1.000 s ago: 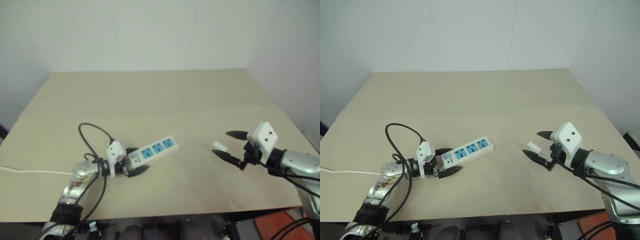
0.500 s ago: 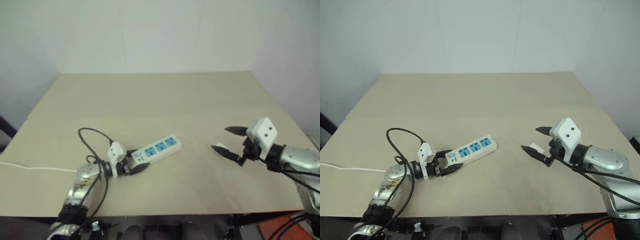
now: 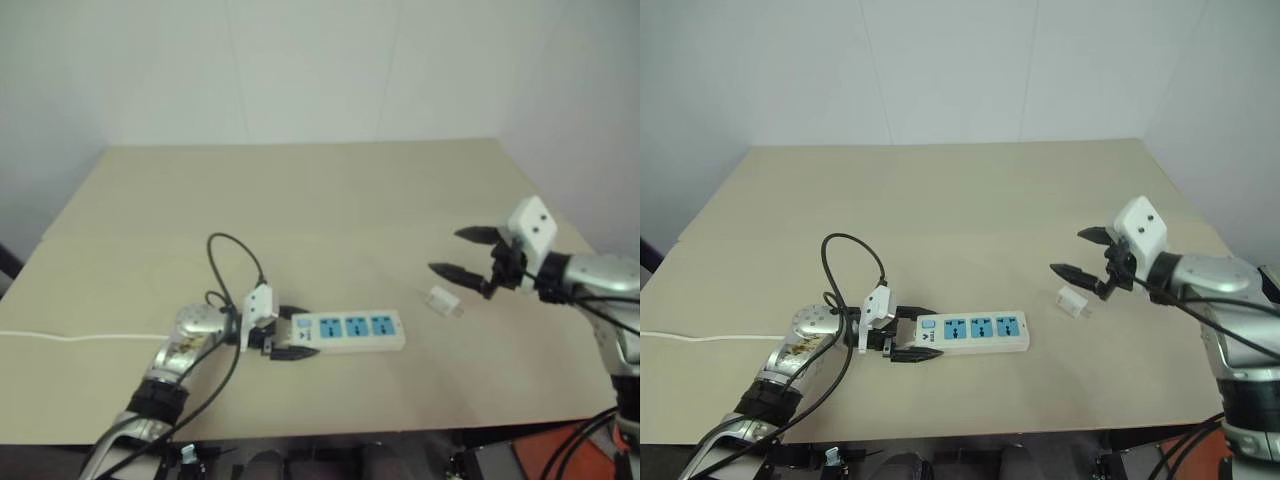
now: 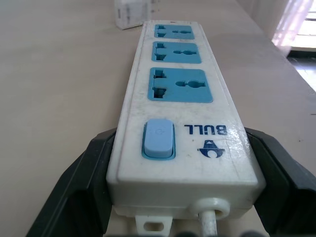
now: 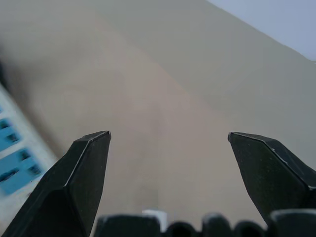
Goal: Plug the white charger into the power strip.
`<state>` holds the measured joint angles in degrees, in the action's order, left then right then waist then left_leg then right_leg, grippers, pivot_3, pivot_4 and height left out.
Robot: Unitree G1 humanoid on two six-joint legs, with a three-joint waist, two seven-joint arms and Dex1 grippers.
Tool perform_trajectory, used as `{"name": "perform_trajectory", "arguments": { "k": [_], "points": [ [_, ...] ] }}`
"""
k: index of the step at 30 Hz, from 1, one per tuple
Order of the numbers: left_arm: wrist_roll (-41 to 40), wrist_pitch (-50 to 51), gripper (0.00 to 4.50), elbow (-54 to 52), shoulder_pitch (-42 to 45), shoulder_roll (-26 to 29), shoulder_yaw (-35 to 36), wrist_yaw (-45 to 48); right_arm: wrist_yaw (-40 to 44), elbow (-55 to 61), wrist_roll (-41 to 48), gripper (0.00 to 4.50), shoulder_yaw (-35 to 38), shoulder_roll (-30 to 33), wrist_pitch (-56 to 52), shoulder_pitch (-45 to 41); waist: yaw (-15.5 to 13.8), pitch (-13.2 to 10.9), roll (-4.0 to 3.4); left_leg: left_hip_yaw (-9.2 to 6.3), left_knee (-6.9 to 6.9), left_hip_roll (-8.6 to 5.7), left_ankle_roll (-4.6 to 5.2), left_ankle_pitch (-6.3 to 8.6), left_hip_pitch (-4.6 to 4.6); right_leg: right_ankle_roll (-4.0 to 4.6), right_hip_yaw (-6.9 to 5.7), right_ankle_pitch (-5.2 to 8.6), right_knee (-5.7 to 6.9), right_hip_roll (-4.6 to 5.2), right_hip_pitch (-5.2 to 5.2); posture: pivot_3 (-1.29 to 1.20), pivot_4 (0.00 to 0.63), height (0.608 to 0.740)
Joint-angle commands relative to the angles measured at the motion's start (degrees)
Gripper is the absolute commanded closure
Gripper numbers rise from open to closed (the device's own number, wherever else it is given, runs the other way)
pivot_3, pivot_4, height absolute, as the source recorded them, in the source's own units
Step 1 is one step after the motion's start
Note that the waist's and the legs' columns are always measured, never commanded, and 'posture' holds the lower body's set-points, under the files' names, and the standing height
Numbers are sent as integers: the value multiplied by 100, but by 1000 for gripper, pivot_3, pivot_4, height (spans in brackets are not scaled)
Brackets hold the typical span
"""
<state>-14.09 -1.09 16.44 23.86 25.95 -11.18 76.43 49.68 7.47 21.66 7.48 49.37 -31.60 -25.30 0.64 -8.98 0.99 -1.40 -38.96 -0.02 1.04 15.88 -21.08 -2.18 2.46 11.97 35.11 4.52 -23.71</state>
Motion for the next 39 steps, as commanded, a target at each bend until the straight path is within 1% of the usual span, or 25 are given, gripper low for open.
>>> {"name": "perform_trajectory", "arguments": {
  "k": [1, 3, 5, 9, 10, 12, 15, 19, 22, 30, 37, 39],
  "points": [
    [106, -419, 1190, 23, -39, 52, -164, 248, -378, -83, 37, 0, -199, -70, -1078, -557, 4, 0, 0, 1, -2, -1, 0, 0, -17, 1, 2, -2, 5, 0, -27, 0, 150, 740],
    [216, -563, 1190, 221, -74, 60, -208, 254, -696, -225, 55, 0, -455, -144, -2268, -1119, 4, 0, -1, 0, -4, -2, 0, -1, -46, 2, 2, -4, 14, 2, -60, 0, 150, 740],
    [216, -568, 1190, 322, -69, 19, -210, 206, -717, -348, 61, 0, -784, -72, -3174, -1569, 2, 0, -1, 0, -4, -2, 0, -1, -49, 4, 3, -5, 18, 5, -66, 0, 150, 740],
    [219, -537, 1190, 388, -58, -12, -252, 195, -329, -424, 143, 0, -1586, 207, -4249, -2241, -18, 0, -3, -5, -3, -1, 1, 0, -46, 4, -7, -4, 8, 4, -57, 0, 150, 740],
    [222, -524, 1190, 398, -58, -14, -259, 196, -163, -414, 145, 0, -1841, 295, -4330, -2390, -15, 0, -3, -4, -3, -2, 1, 0, -47, 4, -7, -4, 7, 5, -57, 0, 150, 740],
    [229, -514, 1190, 418, -50, -24, -267, 191, 211, -428, -1, 0, -2538, 545, -4314, -2671, -9, -2, -6, -4, -3, -2, 1, 0, -47, 3, -6, -4, 6, 5, -57, 0, 150, 740],
    [223, -482, 1190, 397, -57, -43, -270, 167, 636, -656, -284, 0, -3334, 749, -4038, -2925, -3, -1, -6, -3, -4, -2, 1, 0, -43, 3, -7, -4, 8, 6, -55, 0, 150, 740],
    [212, -435, 1190, 342, -95, -42, -266, 138, 1162, -1100, -687, 0, -4048, 779, -3581, -3153, 1, -2, -6, 0, -4, -3, 1, 0, -42, 2, -7, -4, 7, 6, -55, 0, 150, 740],
    [226, -380, 1190, 293, -131, -22, -264, 88, 1444, -1440, -1077, 0, -4522, 642, -3254, -3305, 2, -1, -6, 0, -4, -3, 1, 0, -43, 2, -7, -4, 9, 6, -57, 0, 150, 740],
    [219, -304, 1190, 230, -150, -19, -255, 35, 2022, -2823, -1910, 0, -5100, -62, -2411, -3667, 4, -1, -7, 0, -6, -4, 1, 0, -41, 2, -6, -4, 13, 5, -57, 0, 150, 740],
    [211, -252, 1190, 153, -184, -4, -250, -22, 2341, -4059, -2576, 0, -5273, -634, -1943, -3928, 13, 0, -8, 0, -8, -4, 1, 0, -32, 2, -6, -5, 18, 4, -49, 0, 150, 740],
    [206, -234, 1190, 121, -205, 12, -242, -34, 2446, -4210, -2719, 409, -5258, -691, -1847, -3942, 8, 1, -8, 0, -8, -4, 1, 0, -26, 2, -7, -5, 17, 4, -43, 0, 150, 740]
  ]
}}
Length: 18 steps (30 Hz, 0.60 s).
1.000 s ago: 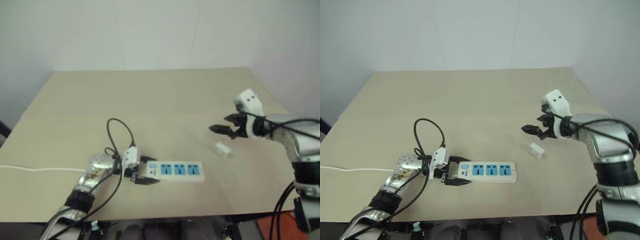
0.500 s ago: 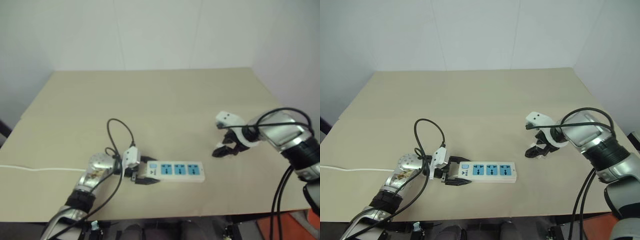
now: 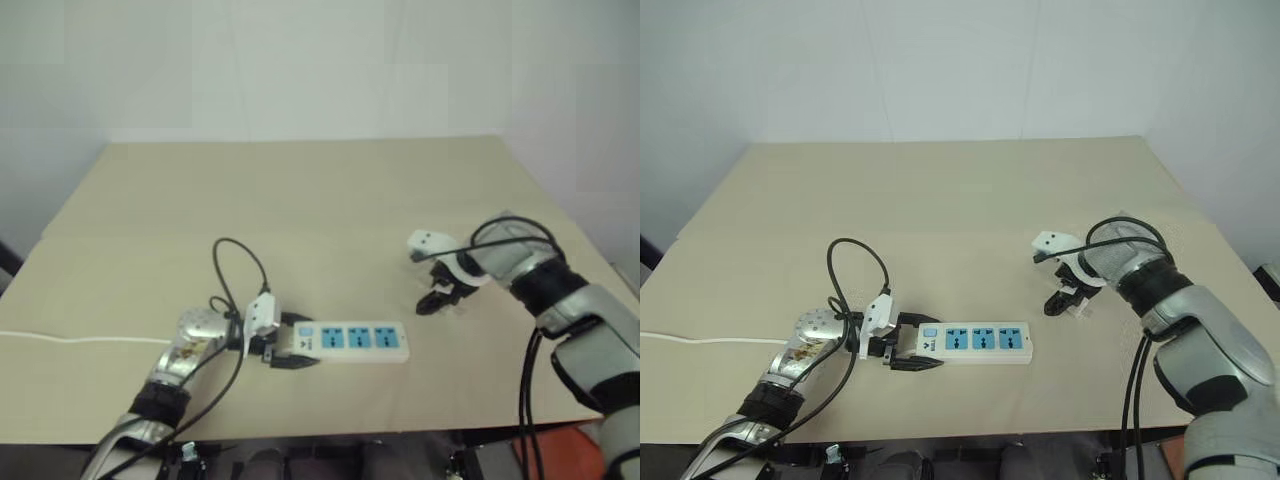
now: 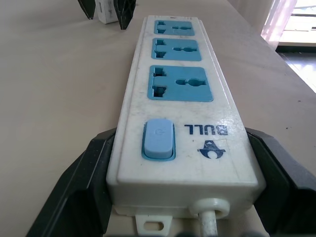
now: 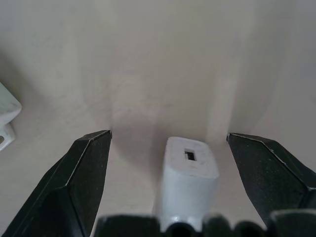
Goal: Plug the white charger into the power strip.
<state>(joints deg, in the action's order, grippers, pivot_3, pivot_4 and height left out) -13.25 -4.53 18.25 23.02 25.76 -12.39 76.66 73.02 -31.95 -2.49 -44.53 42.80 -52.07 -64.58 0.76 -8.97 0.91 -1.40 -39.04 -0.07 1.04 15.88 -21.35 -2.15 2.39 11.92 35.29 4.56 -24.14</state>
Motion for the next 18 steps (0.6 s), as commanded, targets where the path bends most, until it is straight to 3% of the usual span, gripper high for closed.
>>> {"name": "perform_trajectory", "arguments": {
  "k": [1, 9, 14, 18],
  "points": [
    [120, 116, 1190, -75, -133, 43, -118, -60, 181, -314, -350, 643, -25, -58, 224, -22, -5, 1, 0, 0, 0, 0, 0, 0, 1, 0, 0, 0, 0, 0, 1, 0, 150, 740],
    [134, 151, 1190, -114, -151, 83, -108, -116, 503, -200, -764, 3364, 105, 58, 393, 182, -10, 1, -1, -1, 2, 0, 0, 0, 0, 0, -1, 0, 1, -1, -2, 0, 150, 740],
    [149, 125, 1190, -49, -105, 82, -108, -114, 457, -37, -827, 3373, 395, 17, 343, 251, -11, 1, -1, -1, 2, 0, 0, 0, 0, 0, -1, 0, 1, -1, -2, 0, 150, 740],
    [164, 103, 1190, 13, -58, 93, -105, -101, -259, 393, -119, 3373, 1910, -282, 686, 303, 4, 1, -1, 0, 2, 0, 0, 0, 0, 0, 2, 0, 4, 0, -4, 0, 150, 740]
  ]
}}
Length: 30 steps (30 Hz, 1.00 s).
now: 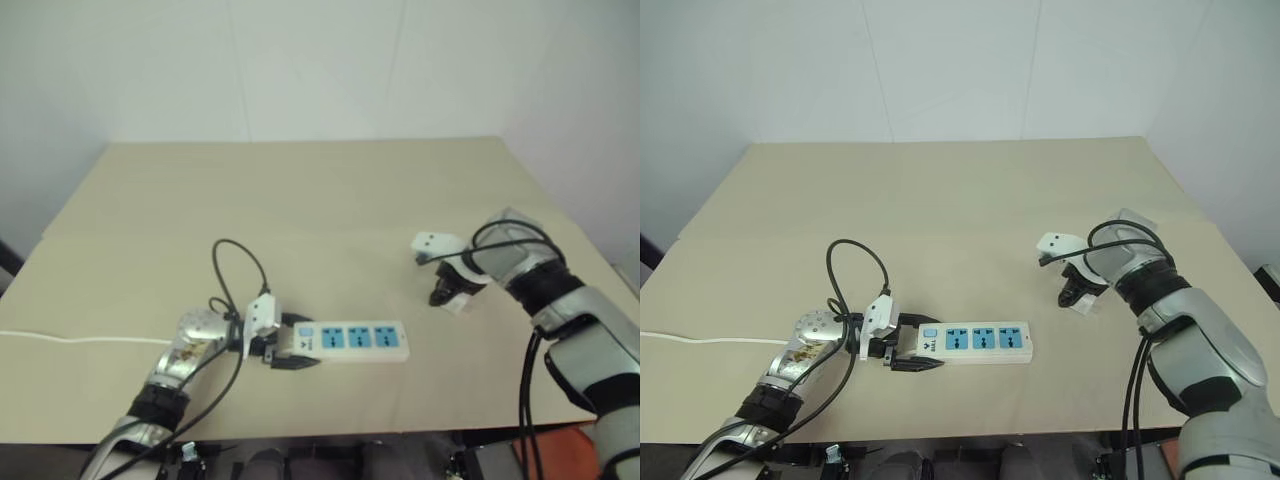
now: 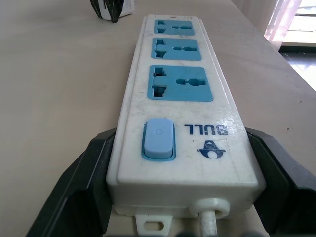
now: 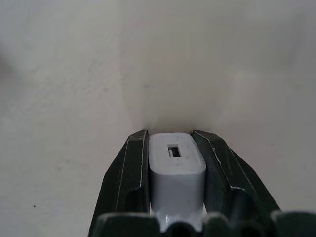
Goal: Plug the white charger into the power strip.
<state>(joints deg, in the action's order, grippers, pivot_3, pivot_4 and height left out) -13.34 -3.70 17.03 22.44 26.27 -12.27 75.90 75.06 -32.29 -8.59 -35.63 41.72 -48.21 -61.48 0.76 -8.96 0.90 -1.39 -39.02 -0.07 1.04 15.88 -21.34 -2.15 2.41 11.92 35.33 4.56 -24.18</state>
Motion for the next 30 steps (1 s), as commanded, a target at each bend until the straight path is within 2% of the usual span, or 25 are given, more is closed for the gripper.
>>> {"name": "perform_trajectory", "arguments": {
  "k": [1, 3, 6, 10, 13, 15, 20, 25, 30],
  "points": [
    [179, 23, 1190, 148, 16, 43, -118, -27, -735, 697, 767, 3373, 1562, -283, 747, 159, 13, 0, 0, 0, 0, 0, 0, 0, 0, 0, 1, 0, 2, 0, -2, 0, 150, 740],
    [185, 24, 1190, 183, 53, 53, -117, -18, -1061, 1226, 1310, 3373, 2439, -537, 1281, 482, 7, 0, 0, -1, 2, 1, 0, 0, 1, 0, 2, 0, 9, -1, -5, 0, 150, 740],
    [188, 31, 1190, 208, 92, 71, -122, -14, -1290, 2006, 1954, 3373, 3171, -938, 1177, 967, -5, 0, 0, -4, 3, 1, 0, 0, 0, 0, 1, 0, 16, -1, -4, 0, 150, 740],
    [183, 36, 1190, 249, 143, 93, -123, -26, -1324, 3047, 2550, 3373, 3406, -1345, 1353, 1867, -20, 0, 1, -10, -1, 1, 0, 0, -2, -1, -4, 0, 45, 0, -1, 0, 150, 740],
    [182, 41, 1190, 266, 165, 114, -113, -33, -1315, 3475, 3380, 3373, 3688, -1841, 1076, 2337, 6, 0, 0, -7, 0, 1, 0, 0, 1, 0, 0, 0, 47, -1, -2, 0, 150, 740],
    [181, 43, 1190, 275, 170, 131, -106, -31, -1323, 3626, 3736, 3373, 3718, -2146, 1086, 2645, 20, -1, 1, -7, -1, 0, 0, 0, 5, 0, 4, 0, 47, -1, -3, 0, 150, 740],
    [185, 57, 1190, 285, 170, 177, -102, -11, -1214, 3771, 3942, 3373, 3398, -2415, 1296, 3169, 22, -1, 1, -8, -2, 1, 0, 0, 17, 0, 3, 1, 45, -5, 2, 0, 150, 740],
    [184, 66, 1190, 312, 178, 229, -89, 17, -891, 3463, 3332, 3373, 2789, -2455, 2446, 3498, 29, -1, 1, -7, -3, 2, -1, -1, 19, 1, 4, 2, 46, -7, 1, 0, 150, 740],
    [177, 81, 1190, 304, 178, 257, -91, 34, -1008, 2943, 3104, 3373, 2701, -2648, 3194, 3438, 31, -1, 1, -7, -5, 3, -3, -2, 22, 0, 4, 2, 48, -10, 1, 0, 150, 740]
  ]
}}
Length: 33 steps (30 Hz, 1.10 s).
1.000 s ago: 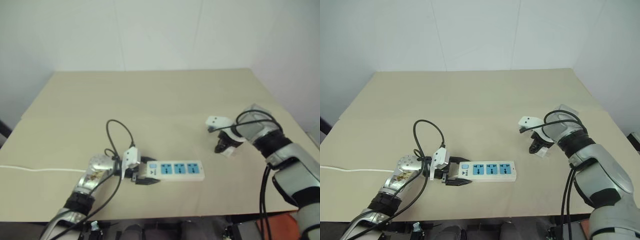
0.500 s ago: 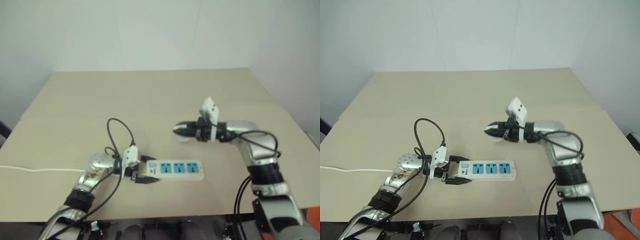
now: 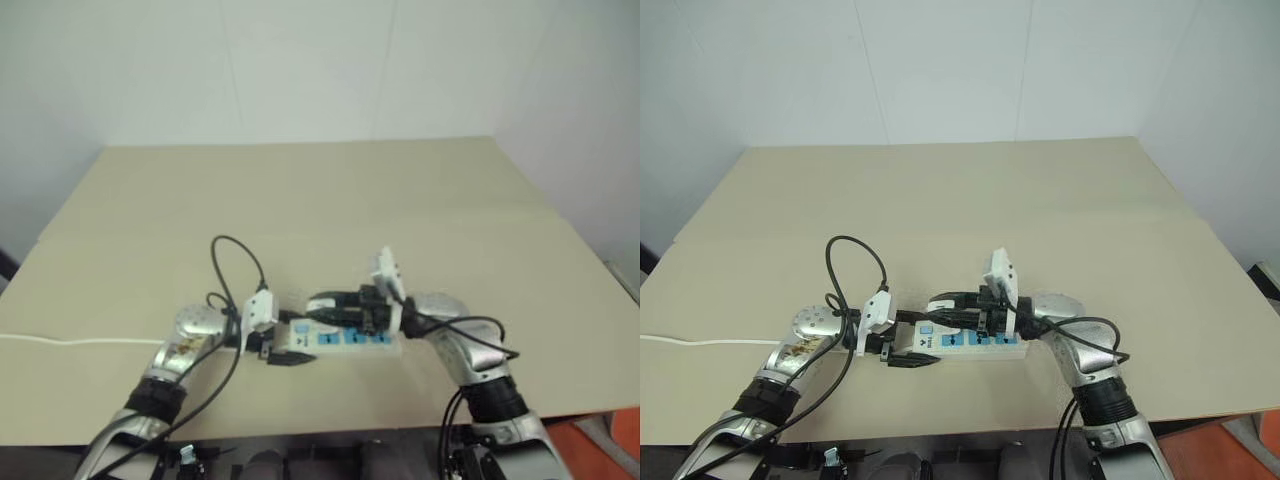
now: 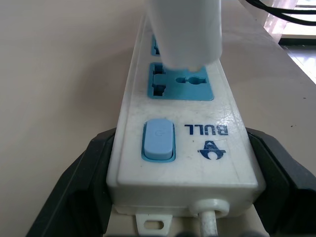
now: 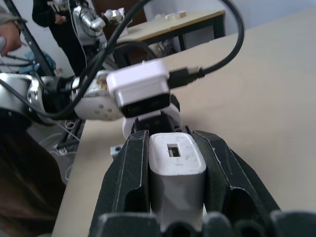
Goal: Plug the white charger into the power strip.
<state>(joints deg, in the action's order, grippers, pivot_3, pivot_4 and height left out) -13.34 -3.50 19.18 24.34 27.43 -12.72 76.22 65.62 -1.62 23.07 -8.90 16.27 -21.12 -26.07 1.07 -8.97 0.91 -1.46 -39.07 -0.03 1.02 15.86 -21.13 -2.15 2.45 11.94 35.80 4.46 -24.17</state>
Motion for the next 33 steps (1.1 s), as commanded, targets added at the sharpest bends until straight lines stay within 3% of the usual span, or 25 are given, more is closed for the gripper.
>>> {"name": "perform_trajectory", "arguments": {
  "k": [1, 33],
  "points": [
    [172, 75, 1190, 78, -15, 145, -47, 10, -84, -199, -58, 3373, 48, -133, 533, -143, 0, 0, 0, 0, 0, 1, 0, 0, 0, 0, 0, 0, 0, -1, 0, 0, 150, 740],
    [155, 209, 1190, 2, -54, 107, -74, 10, 43, -600, -272, 3373, -130, -25, 1579, 26, 5, 0, 0, -1, 1, 2, 0, 0, 0, 2, 0, 1, 0, -1, 0, 0, 150, 740]
  ]
}}
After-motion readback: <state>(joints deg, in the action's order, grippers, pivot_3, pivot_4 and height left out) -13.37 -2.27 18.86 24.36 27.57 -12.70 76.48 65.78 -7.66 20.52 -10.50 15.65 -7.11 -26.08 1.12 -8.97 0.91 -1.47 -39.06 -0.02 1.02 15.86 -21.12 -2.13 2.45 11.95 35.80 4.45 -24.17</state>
